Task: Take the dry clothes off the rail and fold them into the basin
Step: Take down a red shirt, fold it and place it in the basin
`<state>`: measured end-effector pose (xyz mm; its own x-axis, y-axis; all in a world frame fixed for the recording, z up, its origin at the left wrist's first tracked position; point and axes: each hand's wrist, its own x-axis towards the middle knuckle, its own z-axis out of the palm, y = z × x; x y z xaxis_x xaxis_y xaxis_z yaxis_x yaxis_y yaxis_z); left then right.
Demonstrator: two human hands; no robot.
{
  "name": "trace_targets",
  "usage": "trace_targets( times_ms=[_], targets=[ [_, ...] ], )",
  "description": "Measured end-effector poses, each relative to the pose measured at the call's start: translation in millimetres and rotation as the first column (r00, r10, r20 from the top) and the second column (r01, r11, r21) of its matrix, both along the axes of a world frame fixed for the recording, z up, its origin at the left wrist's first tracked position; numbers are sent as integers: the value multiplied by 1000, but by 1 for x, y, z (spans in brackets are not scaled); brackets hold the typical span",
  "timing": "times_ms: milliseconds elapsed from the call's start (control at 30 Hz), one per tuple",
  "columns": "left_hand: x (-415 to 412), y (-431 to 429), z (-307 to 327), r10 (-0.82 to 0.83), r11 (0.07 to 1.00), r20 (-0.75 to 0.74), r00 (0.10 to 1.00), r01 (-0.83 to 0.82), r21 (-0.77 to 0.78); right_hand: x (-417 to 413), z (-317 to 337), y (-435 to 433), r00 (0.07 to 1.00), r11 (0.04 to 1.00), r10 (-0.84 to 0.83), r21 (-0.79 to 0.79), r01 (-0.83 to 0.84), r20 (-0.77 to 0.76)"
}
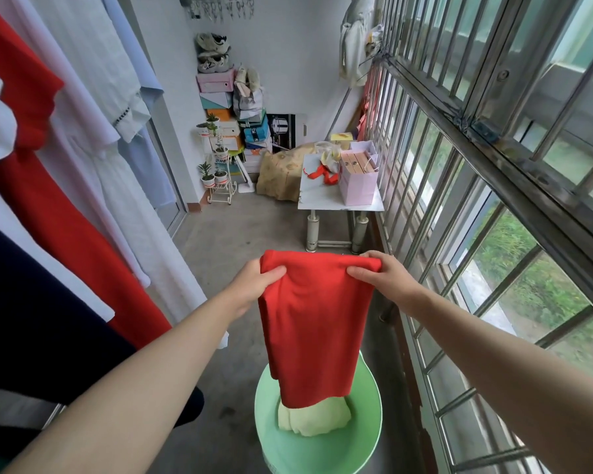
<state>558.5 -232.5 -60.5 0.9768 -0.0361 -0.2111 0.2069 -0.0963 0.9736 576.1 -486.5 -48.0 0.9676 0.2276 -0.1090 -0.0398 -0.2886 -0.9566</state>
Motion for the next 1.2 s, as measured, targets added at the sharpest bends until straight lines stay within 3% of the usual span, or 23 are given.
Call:
trace_targets(
  times_ms=[133,233,400,500,700,967,1100,1200],
  targets=[
    [3,-9,8,48,999,43,998,-48,-16,-4,-2,1,977,942,-44,318,110,-207],
    [6,-14,14,79,995,69,995,-74,-62,-4,-2,1,965,888,-15,441,132,-260],
    [6,-20,25,57,986,72,996,-45,-162,-10,-23,-4,925,896,268,423,-136,-270],
    [6,-22,31,32,986,77,997,-18,-168,-20,-39,2,905,916,301,356,-187,-300],
    [6,-17,32,19,987,92,996,-4,-162,-24,-51,14,922,928,62,363,88,-382],
    [5,-8,32,69,985,-32,997,-74,-156,-25,-43,22,910,938,69,337,80,-408],
    [4,-4,33,99,898,-257,961,-198,-394,-25,-39,24,916,912,29,386,140,-401],
    [-6,-8,25,-24,884,-241,970,-92,-459,-24,-37,26,907,884,-16,418,209,-421]
  ],
)
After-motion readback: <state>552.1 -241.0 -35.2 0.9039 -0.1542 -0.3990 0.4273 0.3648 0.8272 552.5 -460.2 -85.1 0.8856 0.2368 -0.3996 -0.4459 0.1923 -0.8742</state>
